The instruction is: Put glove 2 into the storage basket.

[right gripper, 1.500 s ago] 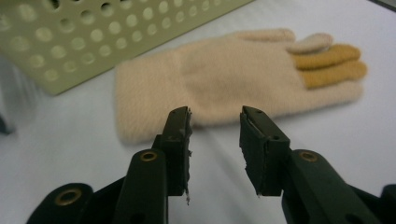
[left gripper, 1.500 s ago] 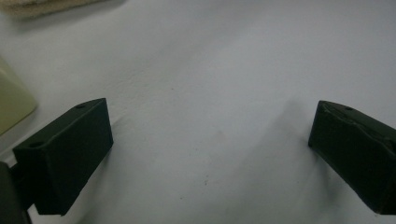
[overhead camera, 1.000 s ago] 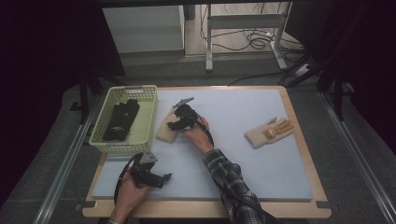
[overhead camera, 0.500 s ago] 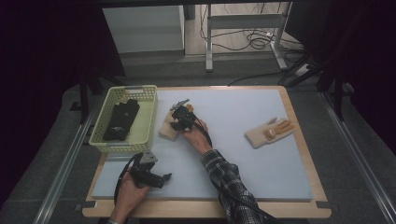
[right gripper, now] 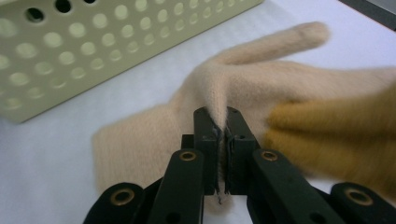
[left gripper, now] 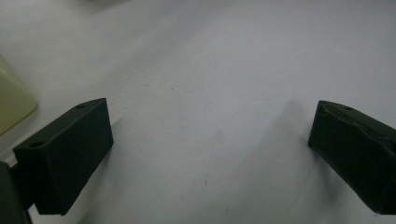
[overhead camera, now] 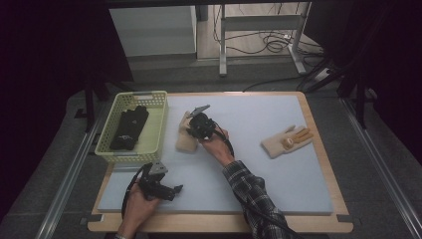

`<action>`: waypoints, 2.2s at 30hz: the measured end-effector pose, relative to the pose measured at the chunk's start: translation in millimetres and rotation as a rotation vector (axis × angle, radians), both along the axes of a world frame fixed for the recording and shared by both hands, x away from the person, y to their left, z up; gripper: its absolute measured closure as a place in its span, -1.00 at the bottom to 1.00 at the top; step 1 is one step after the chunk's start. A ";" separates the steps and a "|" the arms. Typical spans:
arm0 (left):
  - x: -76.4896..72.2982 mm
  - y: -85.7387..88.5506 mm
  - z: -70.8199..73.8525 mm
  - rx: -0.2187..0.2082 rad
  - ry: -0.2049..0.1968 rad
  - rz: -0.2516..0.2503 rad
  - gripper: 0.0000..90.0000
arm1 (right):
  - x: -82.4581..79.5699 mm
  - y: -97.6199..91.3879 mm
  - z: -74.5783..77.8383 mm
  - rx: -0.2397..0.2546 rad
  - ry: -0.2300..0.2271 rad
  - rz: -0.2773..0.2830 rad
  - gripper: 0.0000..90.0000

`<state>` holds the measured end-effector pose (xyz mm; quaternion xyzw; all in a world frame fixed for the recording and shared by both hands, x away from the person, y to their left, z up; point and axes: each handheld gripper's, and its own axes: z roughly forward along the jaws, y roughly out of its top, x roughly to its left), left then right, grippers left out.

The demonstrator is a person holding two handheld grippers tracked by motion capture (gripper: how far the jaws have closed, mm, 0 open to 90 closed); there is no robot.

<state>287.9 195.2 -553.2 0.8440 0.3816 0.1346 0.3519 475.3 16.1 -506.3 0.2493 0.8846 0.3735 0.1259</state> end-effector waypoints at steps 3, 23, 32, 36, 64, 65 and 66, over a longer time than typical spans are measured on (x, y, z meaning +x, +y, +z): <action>0.0 0.0 0.0 -0.001 0.000 0.000 -1.00 | -3.9 -7.6 6.1 0.022 0.006 0.011 0.89; 0.2 0.1 0.1 0.002 -0.002 -0.002 -1.00 | -71.9 -95.9 50.5 0.049 0.004 0.067 0.89; 0.3 0.0 0.0 0.002 -0.002 0.000 -1.00 | -104.5 -135.3 29.2 0.028 0.037 0.060 0.88; 0.1 -0.1 -0.1 0.000 -0.001 0.001 -1.00 | -110.3 -139.5 14.2 0.010 0.051 0.059 0.85; 0.1 -0.1 -0.1 0.000 -0.001 0.002 -1.00 | -94.5 -186.8 9.7 0.070 0.057 -0.113 0.20; 0.1 -0.1 -0.1 -0.001 -0.001 0.002 -1.00 | -94.4 -188.4 9.3 0.070 0.057 -0.118 0.22; 0.1 -0.1 -0.1 -0.001 -0.001 0.002 -1.00 | -94.5 -189.9 9.0 0.068 0.059 -0.121 0.23</action>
